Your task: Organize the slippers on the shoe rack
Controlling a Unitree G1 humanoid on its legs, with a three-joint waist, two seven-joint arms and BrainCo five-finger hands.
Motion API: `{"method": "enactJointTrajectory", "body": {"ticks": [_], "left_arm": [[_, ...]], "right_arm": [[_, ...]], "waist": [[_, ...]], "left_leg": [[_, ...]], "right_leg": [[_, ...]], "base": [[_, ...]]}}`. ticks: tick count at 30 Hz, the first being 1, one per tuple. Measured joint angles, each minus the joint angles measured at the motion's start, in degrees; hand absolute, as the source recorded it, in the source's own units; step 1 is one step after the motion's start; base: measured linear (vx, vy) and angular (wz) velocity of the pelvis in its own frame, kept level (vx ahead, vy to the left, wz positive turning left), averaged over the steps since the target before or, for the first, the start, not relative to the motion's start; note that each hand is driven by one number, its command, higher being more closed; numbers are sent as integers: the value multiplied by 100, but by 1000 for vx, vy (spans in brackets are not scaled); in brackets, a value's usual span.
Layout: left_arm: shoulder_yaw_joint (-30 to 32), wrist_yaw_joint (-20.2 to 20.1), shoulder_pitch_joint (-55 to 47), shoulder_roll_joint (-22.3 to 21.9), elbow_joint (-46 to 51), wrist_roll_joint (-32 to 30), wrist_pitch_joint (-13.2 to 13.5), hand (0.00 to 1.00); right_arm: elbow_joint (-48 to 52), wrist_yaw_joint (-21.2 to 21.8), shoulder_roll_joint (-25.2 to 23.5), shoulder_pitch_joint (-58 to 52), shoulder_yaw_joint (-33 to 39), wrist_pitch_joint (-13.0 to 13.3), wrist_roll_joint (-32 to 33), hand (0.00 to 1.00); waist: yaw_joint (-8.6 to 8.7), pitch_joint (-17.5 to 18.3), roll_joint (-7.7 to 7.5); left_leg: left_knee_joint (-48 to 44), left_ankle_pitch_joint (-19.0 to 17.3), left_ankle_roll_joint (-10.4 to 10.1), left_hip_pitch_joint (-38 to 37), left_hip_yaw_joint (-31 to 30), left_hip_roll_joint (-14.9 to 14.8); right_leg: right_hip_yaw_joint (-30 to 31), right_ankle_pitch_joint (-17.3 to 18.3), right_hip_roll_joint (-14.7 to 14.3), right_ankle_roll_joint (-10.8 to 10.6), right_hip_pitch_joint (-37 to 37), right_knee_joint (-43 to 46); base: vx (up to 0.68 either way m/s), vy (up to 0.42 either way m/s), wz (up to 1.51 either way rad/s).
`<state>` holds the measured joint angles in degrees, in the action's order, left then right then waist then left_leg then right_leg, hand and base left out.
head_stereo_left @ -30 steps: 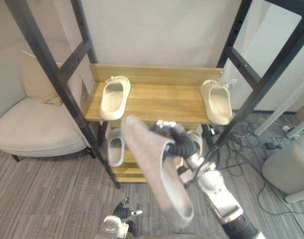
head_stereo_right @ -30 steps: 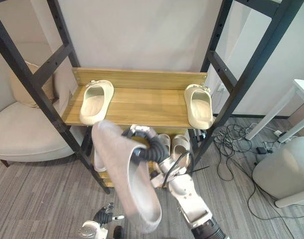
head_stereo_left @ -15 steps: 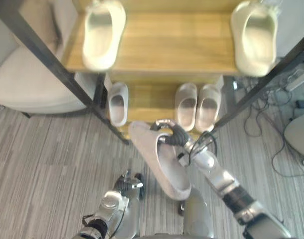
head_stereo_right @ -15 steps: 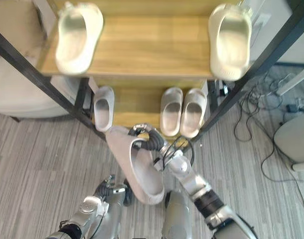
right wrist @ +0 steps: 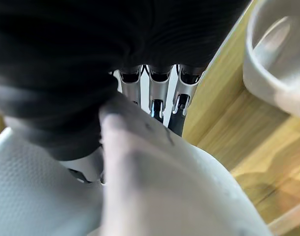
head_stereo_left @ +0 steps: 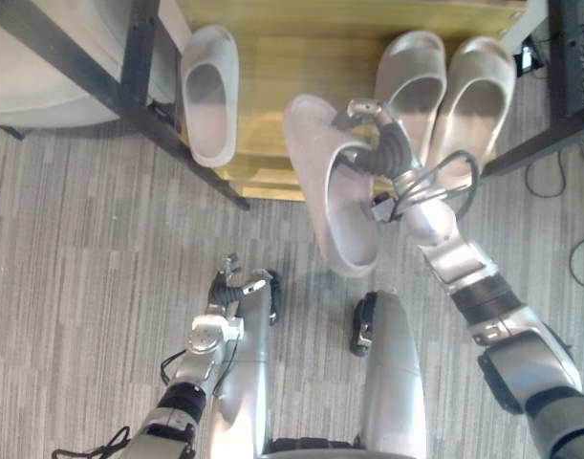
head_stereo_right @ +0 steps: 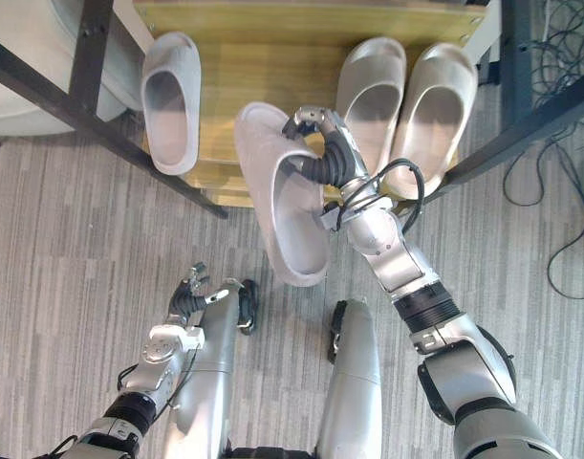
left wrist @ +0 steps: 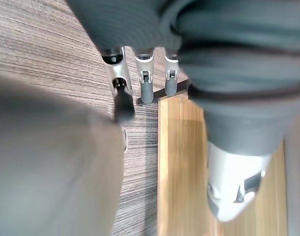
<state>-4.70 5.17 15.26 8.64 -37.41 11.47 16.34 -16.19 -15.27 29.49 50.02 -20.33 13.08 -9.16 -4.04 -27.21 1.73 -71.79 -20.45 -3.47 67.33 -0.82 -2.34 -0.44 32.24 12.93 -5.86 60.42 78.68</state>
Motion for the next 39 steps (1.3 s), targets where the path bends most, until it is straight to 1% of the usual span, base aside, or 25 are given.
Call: {"method": "enactJointTrajectory", "body": {"ticks": [3, 4, 5, 7, 10, 12, 15, 16, 20, 21, 23, 28, 32, 37, 38, 39], "left_arm": [[46, 40, 3, -72, 212, 13, 27, 0], [46, 67, 8, -110, 337, 120, 83, 0], [46, 73, 8, -113, 352, 134, 86, 0], [46, 99, 60, -156, 450, 230, 95, 0], [45, 127, 159, -176, 472, 230, 104, 0], [45, 138, 172, -209, 474, 230, 110, 0], [50, 227, 226, -252, 504, 230, 187, 0], [49, 232, 236, -273, 516, 230, 188, 0], [24, 235, 237, -296, 588, 230, 187, 0], [22, 236, 238, -310, 603, 230, 186, 0], [22, 237, 239, -325, 603, 230, 186, 0], [5, 238, 238, -409, 594, 231, 171, 0], [26, 249, 257, -492, 593, 231, 148, 0], [25, 250, 256, -568, 507, 296, 140, 0], [29, 252, 256, -577, 479, 361, 140, 0], [36, 254, 256, -581, 458, 413, 140, 0]], "right_arm": [[-290, -179, 22, 277, 84, -83, -42, 100], [-472, -326, 35, 458, 231, -137, -222, 100], [-503, -346, 39, 482, 239, -143, -222, 100], [-820, -497, 65, 748, 376, -275, -257, 100], [-1172, -735, 73, 1141, 452, -348, -437, 100], [-1307, -794, 80, 1278, 453, -386, -446, 100], [-1485, -923, 93, 1547, 470, -458, -450, 100], [-1527, -985, 92, 1576, 528, -459, -456, 100], [-1834, -1095, 92, 1810, 670, -483, -481, 100], [-1910, -1163, 93, 1890, 675, -529, -494, 100], [-1981, -1206, 88, 1939, 674, -551, -502, 100], [-2107, -1283, 96, 2029, 687, -600, -603, 100], [-2328, -1281, 82, 2211, 687, -641, -600, 100], [-2456, -1279, 65, 2224, 687, -691, -599, 100], [-2549, -1280, 31, 2278, 687, -694, -598, 0], [-2597, -1276, 15, 2332, 683, -698, -598, 0]], "waist": [[-92, -8, 2], [-159, -9, 2], [-164, -9, 2], [-216, -9, 1], [-244, -10, 0], [-244, -9, 1], [-268, -8, 3], [-284, -8, 3], [-348, 0, 12], [-367, 2, 15], [-380, 10, 15], [-407, 104, 19], [-517, 112, 18], [-572, 224, 13], [-585, 231, 17], [-593, 232, 18]], "left_leg": [[-85, -2, 2, 228, -8, 18], [-125, -1, 1, 390, -12, 26], [-130, -1, 1, 408, -13, 28], [-161, 12, -21, 589, -70, 78], [-199, 18, -31, 728, -123, 120], [-219, 18, -30, 758, -110, 124], [-247, 18, -30, 876, -134, 143], [-251, 18, -30, 900, -134, 177], [-284, 19, -32, 969, -155, 202], [-284, 20, -33, 984, -165, 214], [-283, 22, -36, 995, -175, 239], [-285, 56, -89, 1094, -300, 392], [-282, 79, -128, 1106, -347, 413], [-277, 127, -202, 1182, -468, 508], [-270, 136, -218, 1183, -479, 512], [-261, 145, -229, 1181, -487, 517]], "right_leg": [[20, 41, 19, -5, 231, 123], [9, 61, 20, -6, 379, 176], [4, 67, 22, 3, 393, 183], [-44, 103, 48, 3, 530, 236], [-105, 161, 118, 7, 620, 290], [-106, 203, 142, 6, 634, 320], [-168, 229, 156, 5, 706, 345], [-173, 243, 202, 13, 729, 375], [-203, 258, 224, 22, 770, 413], [-217, 267, 234, 26, 770, 419], [-230, 282, 247, 37, 770, 427], [-376, 372, 400, 73, 770, 499], [-431, 408, 415, 119, 758, 526], [-558, 487, 511, 202, 760, 619], [-569, 493, 515, 214, 760, 628], [-574, 497, 516, 221, 761, 636]], "base": [[25, -35, 7], [18, -32, 8], [15, -23, 10], [32, -32, 15], [58, -36, 15], [50, -34, 12], [50, -26, 9], [33, -10, 11], [40, -12, 5], [32, -8, 6], [43, -15, 9], [60, -24, 19], [63, -23, 7], [49, -25, 16], [42, -31, 6], [55, -35, 6]]}}
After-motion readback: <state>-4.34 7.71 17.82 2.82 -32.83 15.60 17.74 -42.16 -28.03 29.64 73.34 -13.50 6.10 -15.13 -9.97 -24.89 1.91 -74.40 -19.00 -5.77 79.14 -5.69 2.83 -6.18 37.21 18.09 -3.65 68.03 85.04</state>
